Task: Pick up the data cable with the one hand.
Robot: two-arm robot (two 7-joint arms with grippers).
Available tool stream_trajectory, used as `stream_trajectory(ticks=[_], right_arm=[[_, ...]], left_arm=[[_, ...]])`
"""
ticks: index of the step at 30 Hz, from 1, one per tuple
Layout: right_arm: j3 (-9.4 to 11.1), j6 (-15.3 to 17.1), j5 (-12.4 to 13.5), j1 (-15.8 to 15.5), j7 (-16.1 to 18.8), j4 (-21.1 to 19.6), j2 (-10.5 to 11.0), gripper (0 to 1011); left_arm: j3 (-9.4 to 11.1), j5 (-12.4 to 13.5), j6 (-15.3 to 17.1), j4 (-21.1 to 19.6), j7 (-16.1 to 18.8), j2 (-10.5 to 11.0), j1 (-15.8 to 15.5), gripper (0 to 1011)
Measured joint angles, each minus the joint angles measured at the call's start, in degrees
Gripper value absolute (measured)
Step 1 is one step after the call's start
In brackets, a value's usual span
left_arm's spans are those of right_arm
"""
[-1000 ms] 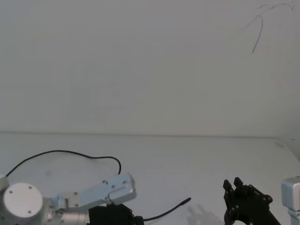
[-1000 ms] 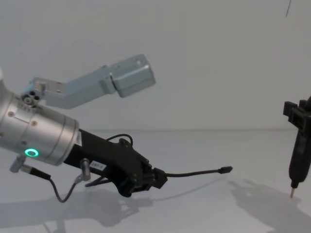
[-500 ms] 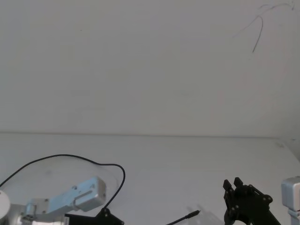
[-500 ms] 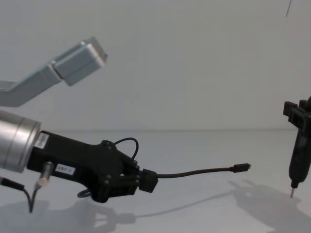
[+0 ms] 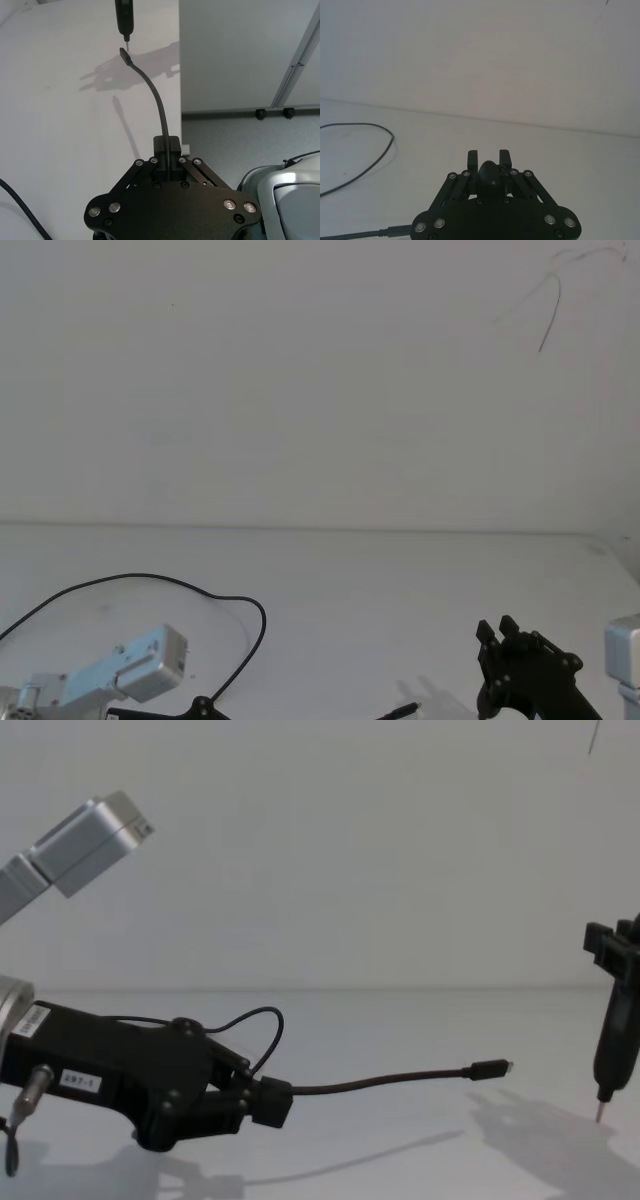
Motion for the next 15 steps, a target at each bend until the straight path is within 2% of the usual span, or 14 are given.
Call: stream_trajectory(ticks=[9, 15], right_arm=[[1.1, 1.2, 3.0, -0.5, 1.4, -1.7, -0.8, 251], [2.0, 2.8, 6.7, -0.7, 3.0, -3.1, -1.7, 251]], left_arm=[[-0.1, -1.0, -0.8, 0.4, -1.0, 0.5, 0.2, 50], [-0.2, -1.4, -1.2, 0.5, -1.4, 0.7, 0.3, 50]])
